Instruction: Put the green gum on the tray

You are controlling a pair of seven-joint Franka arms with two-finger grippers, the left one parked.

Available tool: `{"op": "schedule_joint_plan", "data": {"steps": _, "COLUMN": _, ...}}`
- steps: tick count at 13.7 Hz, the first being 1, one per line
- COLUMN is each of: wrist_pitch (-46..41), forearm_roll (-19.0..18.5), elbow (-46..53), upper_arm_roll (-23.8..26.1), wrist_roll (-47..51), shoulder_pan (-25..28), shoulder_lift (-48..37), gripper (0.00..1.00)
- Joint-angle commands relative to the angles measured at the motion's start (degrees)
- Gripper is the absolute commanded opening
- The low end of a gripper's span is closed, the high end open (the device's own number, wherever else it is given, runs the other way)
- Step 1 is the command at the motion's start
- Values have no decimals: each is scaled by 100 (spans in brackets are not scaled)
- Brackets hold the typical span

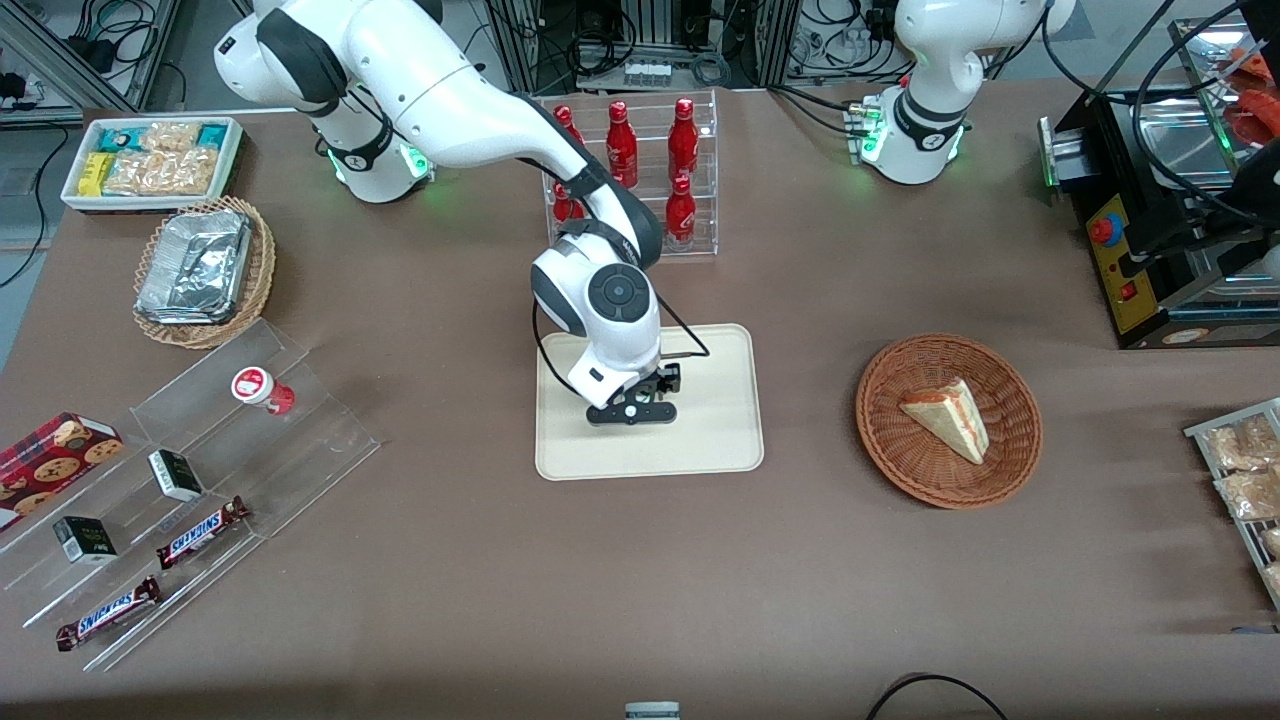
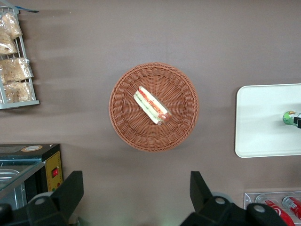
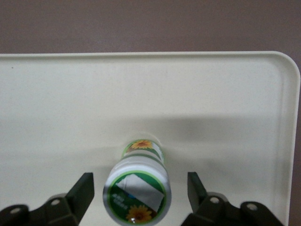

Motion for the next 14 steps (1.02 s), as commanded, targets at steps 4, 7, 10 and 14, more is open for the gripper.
{"op": "schedule_joint_plan", "data": {"steps": 4, "wrist_pitch": -22, "forearm_roll": -226, "elbow": 158, "upper_arm_roll": -41, "wrist_roll": 17, "shoulder_pan": 62, "shoulder_lift": 16, "gripper": 100}}
{"op": "schedule_joint_plan", "data": {"steps": 7, "wrist_pitch": -84, "forearm_roll": -384, "elbow": 158, "upper_arm_roll": -41, "wrist_roll": -176, "shoulder_pan": 18, "shoulder_lift": -81, "gripper": 100}}
{"op": "schedule_joint_plan", "data": {"steps": 10, "wrist_pitch": -495, "forearm_roll": -376, "elbow": 158, "upper_arm_roll": -41, "wrist_roll": -799, "shoulder_pan": -69, "shoulder_lift": -370, "gripper": 100}}
{"op": "schedule_joint_plan", "data": {"steps": 14, "wrist_pitch": -944, "forearm_roll": -279, "elbow": 158, "upper_arm_roll": -24, "wrist_roll": -985, "shoulder_pan": -263, "shoulder_lift": -845, "gripper": 100}}
